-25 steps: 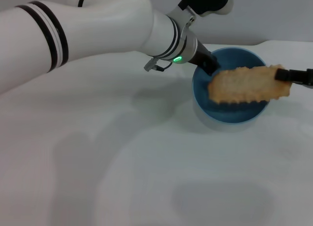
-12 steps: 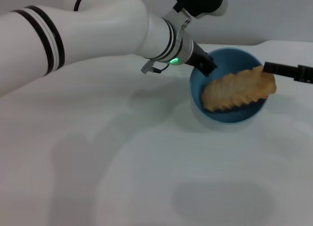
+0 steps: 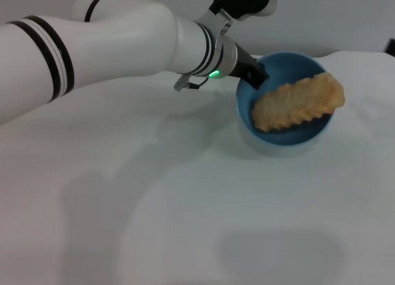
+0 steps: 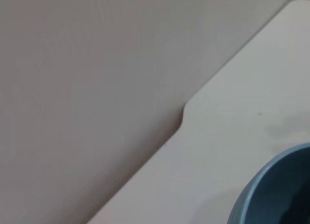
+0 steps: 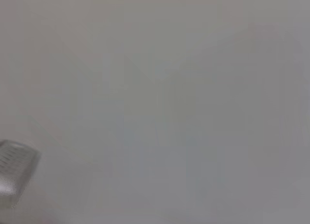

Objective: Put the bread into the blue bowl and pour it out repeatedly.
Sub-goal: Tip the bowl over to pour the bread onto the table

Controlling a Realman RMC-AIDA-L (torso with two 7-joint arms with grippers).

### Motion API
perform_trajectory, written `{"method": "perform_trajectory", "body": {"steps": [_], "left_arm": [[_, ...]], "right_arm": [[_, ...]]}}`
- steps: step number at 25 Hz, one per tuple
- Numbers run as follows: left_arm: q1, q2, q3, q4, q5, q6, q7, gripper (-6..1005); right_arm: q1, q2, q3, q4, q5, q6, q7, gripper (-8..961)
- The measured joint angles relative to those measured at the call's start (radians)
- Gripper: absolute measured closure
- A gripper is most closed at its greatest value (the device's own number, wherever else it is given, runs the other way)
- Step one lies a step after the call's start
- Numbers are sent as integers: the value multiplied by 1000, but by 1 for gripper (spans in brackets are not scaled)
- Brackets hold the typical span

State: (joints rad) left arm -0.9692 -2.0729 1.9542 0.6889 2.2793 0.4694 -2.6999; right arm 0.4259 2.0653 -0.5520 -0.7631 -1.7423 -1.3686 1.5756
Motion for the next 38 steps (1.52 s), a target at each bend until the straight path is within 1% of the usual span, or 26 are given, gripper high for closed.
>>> {"method": "perform_trajectory", "body": {"steps": [3,4,5,8,11,12,13,17,21,22,24,28,30,32,36,38], "left_arm": [[1,0,1,-3,1,-27,0,1002],[2,1,2,-9,4,-56,0,1002],[2,1,2,-9,4,-56,0,1002],[-2,1,18,-9,7,-115,0,1002],[-17,1,28,-1,7,-141,10,1002],[-39,2,37,-2,8,-168,44,1002],[-39,2,37,-2,8,-168,44,1002],[-81,-1,101,-13,9,-244,137,1002],[-106,-4,197,-14,9,-346,179,1002],[-106,-4,197,-14,9,-346,179,1002],[-112,-4,225,-14,9,-362,182,1002],[-99,-5,305,-10,9,-430,230,1002],[-92,-5,321,-8,9,-449,243,1002],[-74,-6,349,-4,9,-506,256,1002],[-39,-6,367,-1,9,-620,262,1002],[-38,-6,362,-2,9,-628,263,1001]], "right_arm": [[-33,2,10,26,32,83,-99,476],[-48,2,21,68,39,140,-200,476],[-48,2,21,68,39,140,-200,476],[-70,6,64,170,91,186,-416,477],[-101,6,98,278,210,185,-563,477],[-126,5,105,342,292,182,-638,477],[-126,5,105,342,292,182,-638,477],[-164,7,108,457,443,178,-806,477],[-187,9,108,568,610,161,-961,477],[-192,9,108,590,648,149,-984,477],[-200,9,108,617,695,127,-1012,477],[-207,10,119,622,713,108,-1055,478],[-205,10,121,622,713,104,-1056,478],[-201,10,124,622,713,90,-1059,478],[-194,9,126,623,714,78,-1061,477],[-193,9,126,623,714,78,-1061,476]]}}
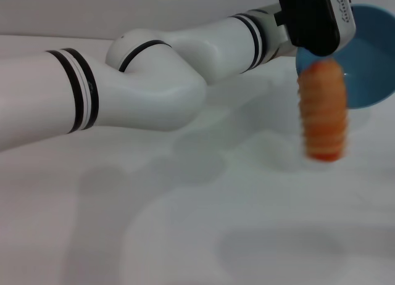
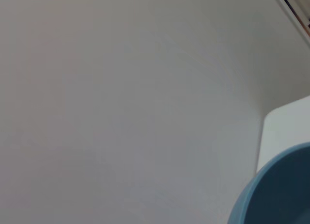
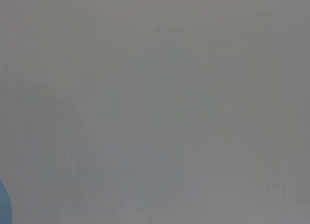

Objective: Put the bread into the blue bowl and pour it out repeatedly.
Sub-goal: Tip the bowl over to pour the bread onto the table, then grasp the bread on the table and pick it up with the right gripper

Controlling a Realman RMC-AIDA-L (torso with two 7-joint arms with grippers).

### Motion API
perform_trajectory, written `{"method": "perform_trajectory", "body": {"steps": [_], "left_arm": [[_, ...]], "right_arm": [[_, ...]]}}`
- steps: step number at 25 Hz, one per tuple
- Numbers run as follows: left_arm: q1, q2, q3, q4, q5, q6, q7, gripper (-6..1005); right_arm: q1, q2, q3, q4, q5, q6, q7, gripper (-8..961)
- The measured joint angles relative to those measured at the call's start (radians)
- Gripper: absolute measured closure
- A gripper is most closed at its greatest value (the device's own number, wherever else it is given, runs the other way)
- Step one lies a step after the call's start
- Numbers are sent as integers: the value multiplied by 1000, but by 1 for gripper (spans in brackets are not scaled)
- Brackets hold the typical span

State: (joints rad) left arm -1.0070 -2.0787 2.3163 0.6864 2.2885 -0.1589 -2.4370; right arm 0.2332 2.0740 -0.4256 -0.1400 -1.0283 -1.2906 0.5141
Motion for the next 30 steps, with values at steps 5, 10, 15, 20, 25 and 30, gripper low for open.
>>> {"method": "perform_trajectory", "body": {"steps": [5,10,15,20,25,30], "left_arm": [[1,0,4,1,-4,0,-5,1001],[4,0,-62,1,-10,44,-100,1001],[28,3,-200,-10,-12,139,-183,1001],[54,5,-250,-18,-12,164,-220,1001],[73,6,-293,-22,-12,174,-244,1001],[88,7,-308,-24,-12,176,-263,1000]], "right_arm": [[3,0,26,4,1,6,11,478],[24,-5,29,24,-16,61,176,481],[73,-15,-63,-34,-285,172,478,483],[124,-19,-115,-118,-578,196,794,469],[187,-23,-147,-164,-798,164,1137,444],[252,-29,-285,-167,-878,127,1346,288]]}}
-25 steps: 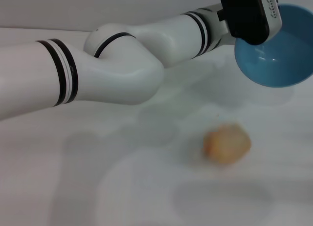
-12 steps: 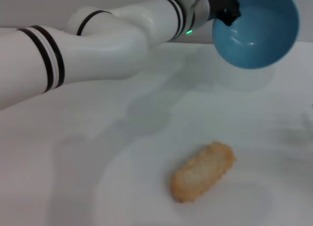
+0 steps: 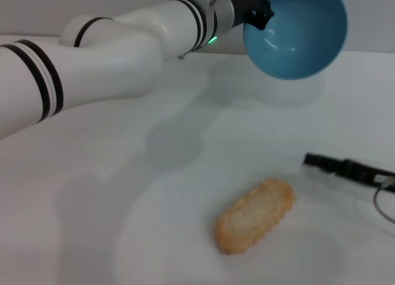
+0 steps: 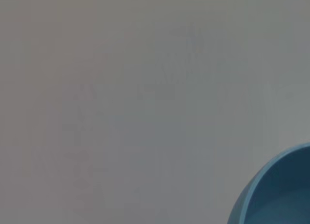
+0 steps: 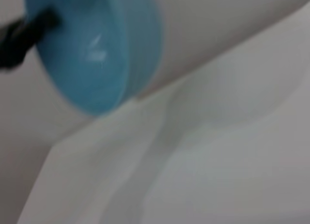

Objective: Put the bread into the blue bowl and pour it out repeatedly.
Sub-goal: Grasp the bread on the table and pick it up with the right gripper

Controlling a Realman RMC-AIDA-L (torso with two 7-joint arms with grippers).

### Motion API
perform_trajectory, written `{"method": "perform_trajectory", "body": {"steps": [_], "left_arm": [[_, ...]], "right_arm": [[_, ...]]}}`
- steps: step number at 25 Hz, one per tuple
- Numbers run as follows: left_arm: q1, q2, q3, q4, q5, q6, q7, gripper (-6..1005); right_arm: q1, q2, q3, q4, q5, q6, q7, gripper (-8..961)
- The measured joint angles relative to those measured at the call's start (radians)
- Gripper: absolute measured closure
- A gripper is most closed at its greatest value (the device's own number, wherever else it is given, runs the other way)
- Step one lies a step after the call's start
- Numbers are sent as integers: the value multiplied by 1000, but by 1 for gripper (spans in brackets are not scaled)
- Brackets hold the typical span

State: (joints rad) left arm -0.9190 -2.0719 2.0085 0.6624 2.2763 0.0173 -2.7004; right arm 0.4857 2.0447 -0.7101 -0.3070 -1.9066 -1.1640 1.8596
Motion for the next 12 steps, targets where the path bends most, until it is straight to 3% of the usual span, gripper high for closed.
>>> {"method": "perform_trajectory", "body": {"steps": [1,4,12], "left_arm": [[3,0,-4,0,0,0,0,1000],[11,0,-8,0,0,-2,-5,1000],[32,1,-10,6,0,-5,-14,1000]], "right_arm": [[15,-1,-38,0,-15,-2,39,218],[53,0,-104,0,-64,4,147,219],[86,10,-160,0,-93,12,231,220]]}}
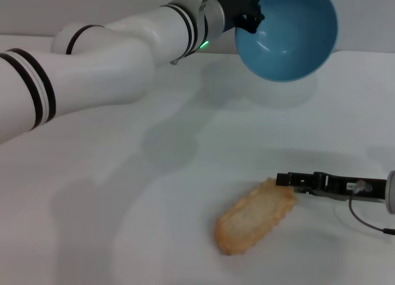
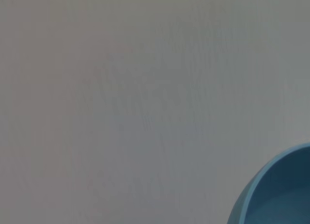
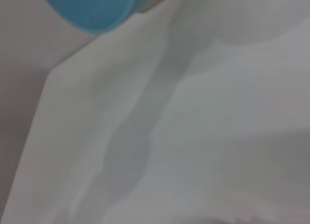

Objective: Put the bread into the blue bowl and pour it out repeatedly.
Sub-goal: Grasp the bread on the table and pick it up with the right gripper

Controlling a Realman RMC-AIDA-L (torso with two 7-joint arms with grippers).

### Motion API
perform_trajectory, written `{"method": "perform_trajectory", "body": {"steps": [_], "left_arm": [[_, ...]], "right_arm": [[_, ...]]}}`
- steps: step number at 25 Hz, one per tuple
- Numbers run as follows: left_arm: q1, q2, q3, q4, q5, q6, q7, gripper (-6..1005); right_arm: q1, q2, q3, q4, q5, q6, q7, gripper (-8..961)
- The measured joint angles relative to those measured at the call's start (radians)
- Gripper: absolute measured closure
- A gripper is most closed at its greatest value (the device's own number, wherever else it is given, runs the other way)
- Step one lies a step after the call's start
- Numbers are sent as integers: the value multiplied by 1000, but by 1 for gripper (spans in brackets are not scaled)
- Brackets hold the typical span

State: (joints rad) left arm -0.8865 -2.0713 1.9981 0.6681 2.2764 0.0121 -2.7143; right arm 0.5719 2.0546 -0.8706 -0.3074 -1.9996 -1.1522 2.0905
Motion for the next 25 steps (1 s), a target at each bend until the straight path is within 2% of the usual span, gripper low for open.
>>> {"method": "perform_trajectory", "body": {"steps": [3,8,18,24,25], "left_arm": [[0,0,0,0,0,-1,0,1000],[2,-1,1,3,0,3,-1,1000],[10,-1,8,3,0,-1,-1,1001],[11,-1,6,3,0,-1,-1,1001],[11,-1,4,2,0,-1,-1,1001]], "right_arm": [[16,8,-20,8,-14,28,23,221],[34,8,-58,14,-35,38,75,222],[41,18,-58,4,-30,39,65,237],[42,19,-56,-1,-19,36,22,443],[40,19,-56,-3,-4,30,6,451]]}}
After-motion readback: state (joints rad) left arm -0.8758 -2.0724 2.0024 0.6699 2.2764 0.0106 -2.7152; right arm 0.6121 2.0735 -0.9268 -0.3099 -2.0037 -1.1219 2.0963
